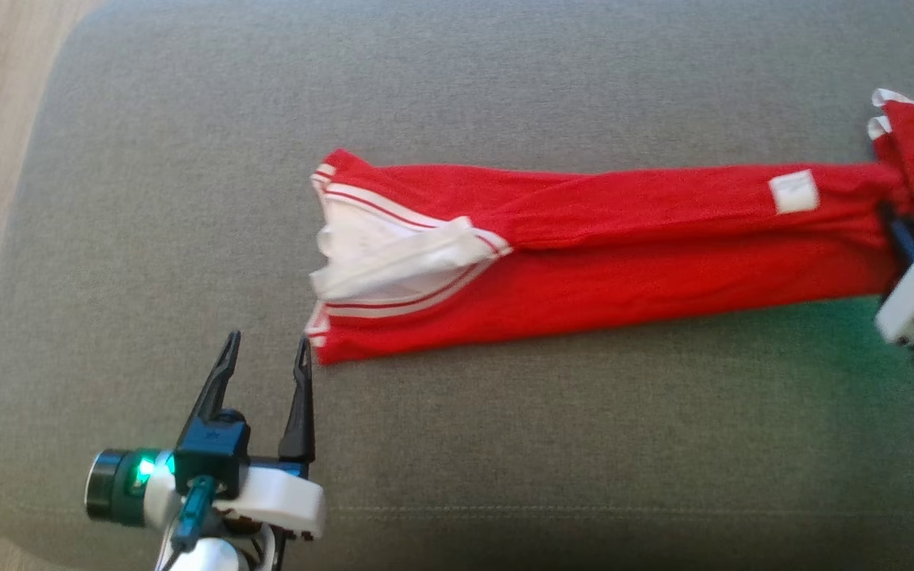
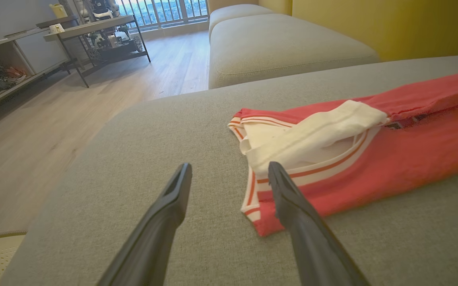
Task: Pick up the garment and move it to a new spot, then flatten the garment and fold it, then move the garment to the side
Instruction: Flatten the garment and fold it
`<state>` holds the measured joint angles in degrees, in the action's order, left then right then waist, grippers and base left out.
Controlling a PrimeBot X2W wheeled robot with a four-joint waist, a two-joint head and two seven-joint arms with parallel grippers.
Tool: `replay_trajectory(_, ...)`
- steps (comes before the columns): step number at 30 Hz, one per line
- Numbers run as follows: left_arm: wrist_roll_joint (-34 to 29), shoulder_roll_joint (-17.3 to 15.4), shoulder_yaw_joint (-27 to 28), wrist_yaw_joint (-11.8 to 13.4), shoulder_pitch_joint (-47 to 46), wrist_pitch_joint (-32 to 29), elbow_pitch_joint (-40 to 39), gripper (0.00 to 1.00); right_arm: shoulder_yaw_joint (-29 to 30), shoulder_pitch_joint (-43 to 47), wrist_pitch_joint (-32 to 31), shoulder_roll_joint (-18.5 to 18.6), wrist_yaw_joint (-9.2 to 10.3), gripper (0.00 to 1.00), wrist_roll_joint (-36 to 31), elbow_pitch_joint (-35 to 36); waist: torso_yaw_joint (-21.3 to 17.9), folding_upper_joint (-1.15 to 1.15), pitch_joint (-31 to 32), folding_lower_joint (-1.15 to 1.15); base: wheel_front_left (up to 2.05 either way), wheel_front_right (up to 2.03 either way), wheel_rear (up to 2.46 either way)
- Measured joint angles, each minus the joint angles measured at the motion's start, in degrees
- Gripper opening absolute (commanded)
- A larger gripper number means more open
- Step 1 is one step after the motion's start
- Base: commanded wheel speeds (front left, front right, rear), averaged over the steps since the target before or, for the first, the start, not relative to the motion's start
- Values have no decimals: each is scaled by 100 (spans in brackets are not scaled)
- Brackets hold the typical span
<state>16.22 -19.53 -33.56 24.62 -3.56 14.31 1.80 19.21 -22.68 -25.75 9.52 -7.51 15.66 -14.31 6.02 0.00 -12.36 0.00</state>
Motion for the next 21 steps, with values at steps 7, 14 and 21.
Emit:
replay_trajectory(7, -4, 63, 96, -169, 0, 0, 114, 100, -162, -310, -212, 294, 0, 0, -46, 374, 37, 0, 26, 0, 0, 0, 0)
replay_trajectory(14, -63, 183, 100, -330, 70, 0, 287, 100, -844, -472, -368, 110, 0, 0, 11, 689, 215, 0, 105, 0, 0, 0, 0)
replay_trajectory(21, -101, 243, 121, -408, 122, 0, 399, 100, -1720, -475, -456, -226, 0, 0, 94, 958, 484, 0, 224, 0, 0, 0, 0)
